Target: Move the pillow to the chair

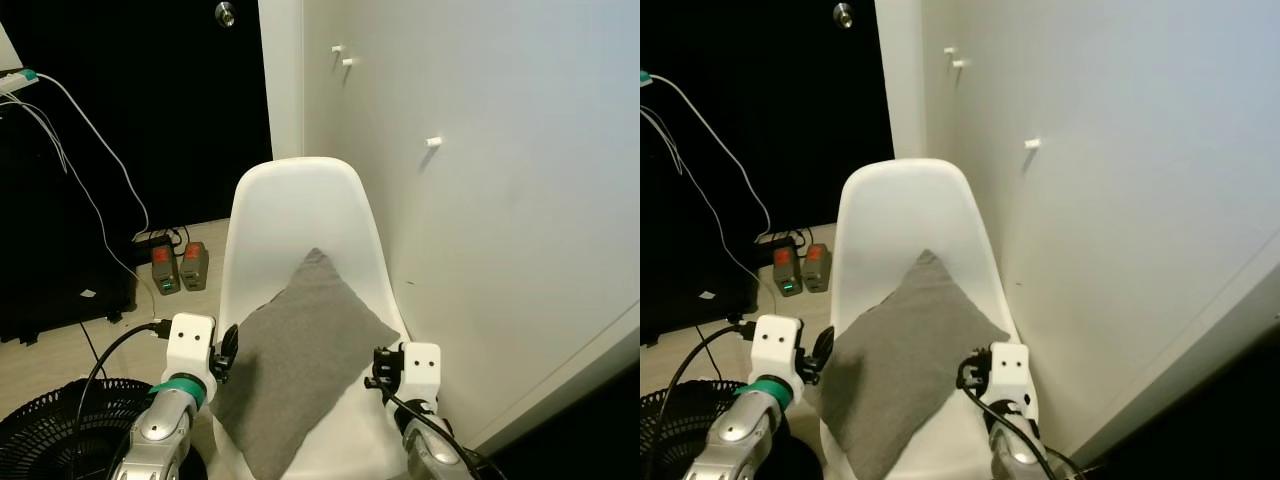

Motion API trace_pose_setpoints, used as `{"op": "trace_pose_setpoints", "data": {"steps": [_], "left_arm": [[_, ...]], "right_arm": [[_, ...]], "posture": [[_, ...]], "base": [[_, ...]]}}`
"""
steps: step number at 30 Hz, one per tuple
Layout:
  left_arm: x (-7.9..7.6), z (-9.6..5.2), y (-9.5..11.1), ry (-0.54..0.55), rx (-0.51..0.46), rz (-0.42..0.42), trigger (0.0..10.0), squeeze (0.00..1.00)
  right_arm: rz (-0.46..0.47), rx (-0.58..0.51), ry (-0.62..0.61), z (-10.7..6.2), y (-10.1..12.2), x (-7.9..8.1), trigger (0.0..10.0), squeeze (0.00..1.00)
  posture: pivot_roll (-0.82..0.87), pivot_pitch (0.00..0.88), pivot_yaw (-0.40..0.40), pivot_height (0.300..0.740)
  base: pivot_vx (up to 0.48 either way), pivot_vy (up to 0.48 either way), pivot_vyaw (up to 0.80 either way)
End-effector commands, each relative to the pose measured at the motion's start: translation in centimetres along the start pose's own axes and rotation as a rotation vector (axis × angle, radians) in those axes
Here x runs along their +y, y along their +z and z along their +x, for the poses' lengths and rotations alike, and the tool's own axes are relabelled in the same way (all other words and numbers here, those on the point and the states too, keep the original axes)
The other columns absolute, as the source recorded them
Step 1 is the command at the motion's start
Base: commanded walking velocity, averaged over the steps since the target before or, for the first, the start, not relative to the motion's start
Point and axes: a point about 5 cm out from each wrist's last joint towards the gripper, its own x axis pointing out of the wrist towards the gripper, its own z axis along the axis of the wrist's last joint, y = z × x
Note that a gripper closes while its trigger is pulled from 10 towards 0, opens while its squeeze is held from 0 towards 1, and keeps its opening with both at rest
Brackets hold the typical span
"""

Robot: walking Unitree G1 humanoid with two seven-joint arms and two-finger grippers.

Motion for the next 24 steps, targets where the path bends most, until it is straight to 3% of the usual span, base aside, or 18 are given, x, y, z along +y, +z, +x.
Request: {"op": "trace_pose_setpoints", "data": {"steps": [1, 8, 18, 24], "left_arm": [[-0.1, -0.2, -0.9, -0.005, 0.035, 0.002, 10.0, 0.0], [-0.3, 0.1, -0.8, -0.011, 0.034, 0.003, 10.0, 0.0], [0.1, 0.0, -0.9, -0.006, 0.034, 0.014, 10.0, 0.0], [0.1, 0.0, -1.0, -0.011, 0.038, 0.019, 10.0, 0.0]], "right_arm": [[0.055, 0.035, 0.0, -0.5, -0.8, 0.1, 10.0, 0.0], [0.092, 0.047, 0.01, -0.4, -0.7, 0.0, 10.0, 0.0], [0.047, 0.06, 0.094, -0.4, -0.6, 1.3, 10.0, 0.0], [-0.006, 0.075, 0.079, -0.6, -0.9, 1.0, 10.0, 0.0]], "posture": [[-0.06, 0.108, 0.119, 0.74], [-0.06, 0.105, 0.117, 0.74], [-0.05, 0.1, 0.119, 0.74], [-0.05, 0.095, 0.121, 0.74]], "base": [[0.0, 0.0, 0.0], [0.0, 0.0, 0.0], [0.0, 0.0, 0.0], [0.0, 0.0, 0.0]]}}
